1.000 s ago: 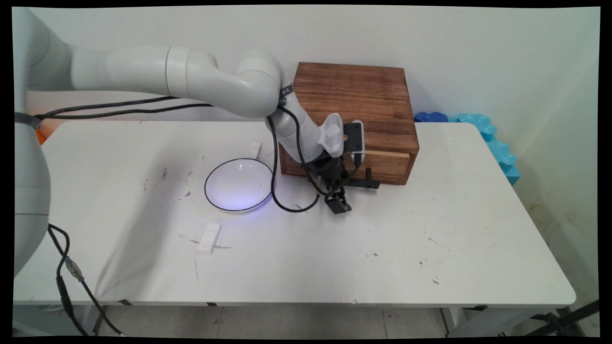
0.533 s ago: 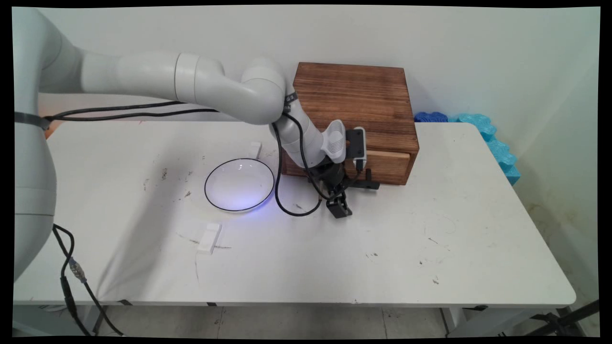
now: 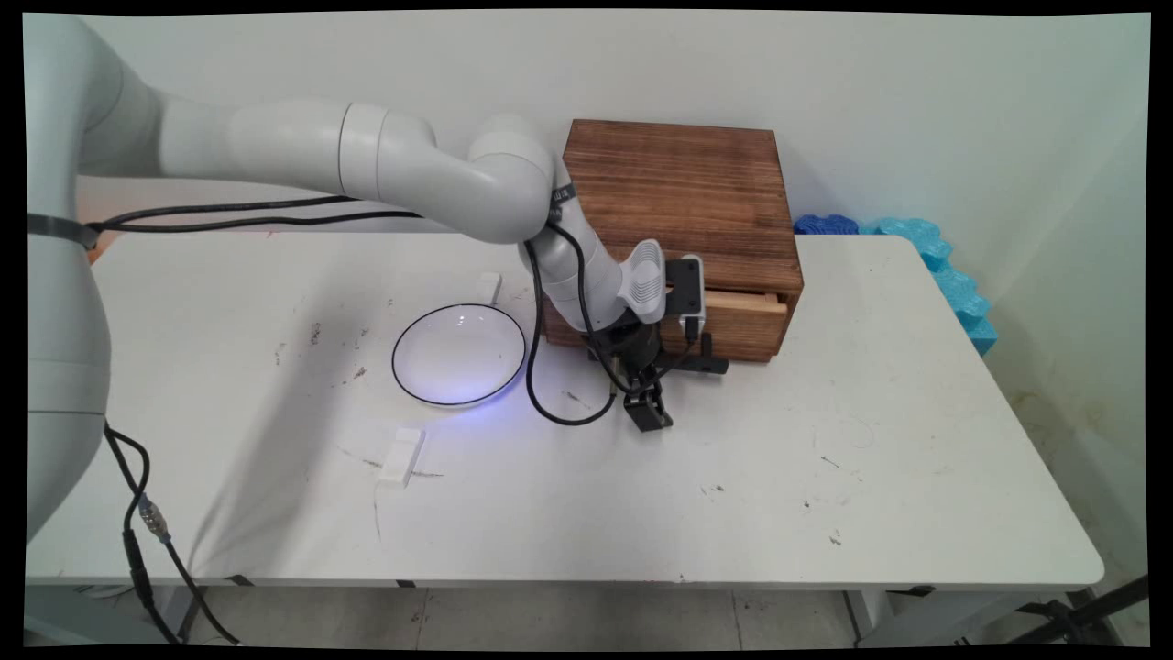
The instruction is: Open the drawer
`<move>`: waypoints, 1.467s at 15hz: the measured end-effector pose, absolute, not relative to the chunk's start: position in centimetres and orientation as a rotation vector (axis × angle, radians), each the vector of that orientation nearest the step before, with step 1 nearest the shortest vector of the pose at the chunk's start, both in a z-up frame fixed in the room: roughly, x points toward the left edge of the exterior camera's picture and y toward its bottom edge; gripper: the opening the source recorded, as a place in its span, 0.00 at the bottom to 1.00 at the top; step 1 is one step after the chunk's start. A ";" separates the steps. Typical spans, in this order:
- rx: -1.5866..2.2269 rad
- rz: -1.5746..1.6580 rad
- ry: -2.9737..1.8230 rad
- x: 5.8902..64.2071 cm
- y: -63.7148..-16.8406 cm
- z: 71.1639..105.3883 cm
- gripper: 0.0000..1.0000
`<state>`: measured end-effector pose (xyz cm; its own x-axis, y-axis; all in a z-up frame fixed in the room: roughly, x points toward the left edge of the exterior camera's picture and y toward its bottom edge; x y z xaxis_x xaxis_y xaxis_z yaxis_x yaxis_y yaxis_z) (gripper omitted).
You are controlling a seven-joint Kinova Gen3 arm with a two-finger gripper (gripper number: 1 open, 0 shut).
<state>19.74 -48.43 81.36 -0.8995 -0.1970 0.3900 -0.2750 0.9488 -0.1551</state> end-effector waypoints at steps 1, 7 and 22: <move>0.345 0.283 -2.729 19.6 -48.2 81.5 1.00; 0.353 0.249 -2.738 19.2 -46.9 81.9 1.00; 0.350 0.198 -2.749 17.5 -41.0 82.2 1.00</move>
